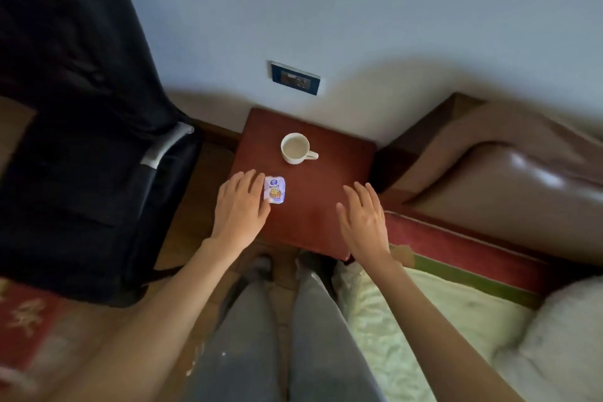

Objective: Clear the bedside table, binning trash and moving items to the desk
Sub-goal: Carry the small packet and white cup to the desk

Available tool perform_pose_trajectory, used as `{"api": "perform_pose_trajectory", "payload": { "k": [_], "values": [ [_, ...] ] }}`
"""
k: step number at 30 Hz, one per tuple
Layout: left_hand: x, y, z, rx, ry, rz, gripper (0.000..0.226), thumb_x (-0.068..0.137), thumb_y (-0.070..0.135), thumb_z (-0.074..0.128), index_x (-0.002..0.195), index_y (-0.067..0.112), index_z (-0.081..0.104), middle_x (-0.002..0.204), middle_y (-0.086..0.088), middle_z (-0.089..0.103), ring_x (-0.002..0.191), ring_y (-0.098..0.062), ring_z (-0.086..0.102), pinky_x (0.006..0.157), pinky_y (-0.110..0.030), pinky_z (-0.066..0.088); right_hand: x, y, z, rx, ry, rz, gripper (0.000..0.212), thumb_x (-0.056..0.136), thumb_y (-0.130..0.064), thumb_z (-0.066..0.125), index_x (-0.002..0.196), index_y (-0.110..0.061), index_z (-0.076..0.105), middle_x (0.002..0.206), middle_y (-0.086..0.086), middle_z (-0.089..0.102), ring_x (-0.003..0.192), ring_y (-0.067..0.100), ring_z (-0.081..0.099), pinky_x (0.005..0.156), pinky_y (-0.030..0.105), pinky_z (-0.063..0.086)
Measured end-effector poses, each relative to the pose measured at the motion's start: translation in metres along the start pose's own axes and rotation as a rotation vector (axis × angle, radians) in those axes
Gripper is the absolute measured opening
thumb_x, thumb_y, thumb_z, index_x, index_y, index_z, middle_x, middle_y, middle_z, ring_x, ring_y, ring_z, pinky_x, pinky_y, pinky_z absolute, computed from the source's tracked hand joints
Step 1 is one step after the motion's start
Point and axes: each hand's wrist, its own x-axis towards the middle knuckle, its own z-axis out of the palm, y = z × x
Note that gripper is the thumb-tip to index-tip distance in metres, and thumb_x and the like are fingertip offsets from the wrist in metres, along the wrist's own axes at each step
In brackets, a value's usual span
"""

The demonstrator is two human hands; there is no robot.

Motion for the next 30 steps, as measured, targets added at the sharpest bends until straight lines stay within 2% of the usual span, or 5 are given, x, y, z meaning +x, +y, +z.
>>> {"api": "perform_pose_trajectory", "payload": {
  "k": [10,18,23,26,30],
  "values": [
    [0.041,-0.009,0.131,-0.088,-0.112,-0.148,0.055,0.084,0.026,0.065,0.131,0.005,0.048,0.130,-0.018,0.053,0.116,-0.034,0.051,0.092,-0.046,0.046,0.065,0.063,0.092,-0.062,-0.121,-0.171,0.050,0.093,-0.034,0.036,0.129,-0.004,0.053,0.135,0.020,0.052,0.132,0.038,0.042,0.107,0.048,0.037],
    [0.081,-0.028,0.211,-0.116,-0.108,-0.224,0.073,0.086,0.033,0.064,0.145,0.009,0.028,0.150,-0.018,0.031,0.134,-0.039,0.034,0.104,-0.050,0.039,0.110,0.082,0.150,0.011,-0.064,-0.194,0.050,0.093,-0.020,0.054,0.139,-0.003,0.040,0.143,0.022,0.041,0.136,0.036,0.036,0.111,0.046,0.034],
    [0.090,-0.023,0.233,-0.166,-0.135,-0.180,0.073,0.084,0.033,0.067,0.143,0.010,0.032,0.149,-0.017,0.033,0.134,-0.036,0.034,0.102,-0.049,0.040,0.126,0.074,0.161,0.060,-0.014,-0.188,0.061,0.092,-0.018,0.055,0.145,-0.003,0.029,0.148,0.022,0.035,0.137,0.035,0.034,0.111,0.042,0.032],
    [0.090,-0.020,0.243,-0.214,-0.101,-0.162,0.075,0.073,0.026,0.078,0.137,0.011,0.042,0.139,-0.015,0.044,0.124,-0.035,0.044,0.095,-0.047,0.045,0.130,0.069,0.165,0.078,-0.003,-0.194,0.064,0.092,-0.018,0.055,0.147,-0.004,0.025,0.150,0.020,0.032,0.139,0.033,0.032,0.111,0.039,0.031],
    [0.088,-0.018,0.245,-0.381,-0.007,-0.272,0.077,0.064,0.014,0.084,0.132,0.010,0.048,0.131,-0.012,0.048,0.113,-0.032,0.050,0.084,-0.039,0.048,0.138,0.063,0.166,0.097,-0.021,-0.210,0.064,0.093,-0.019,0.054,0.148,-0.006,0.023,0.152,0.018,0.029,0.140,0.030,0.030,0.113,0.036,0.028]
  ]
}}
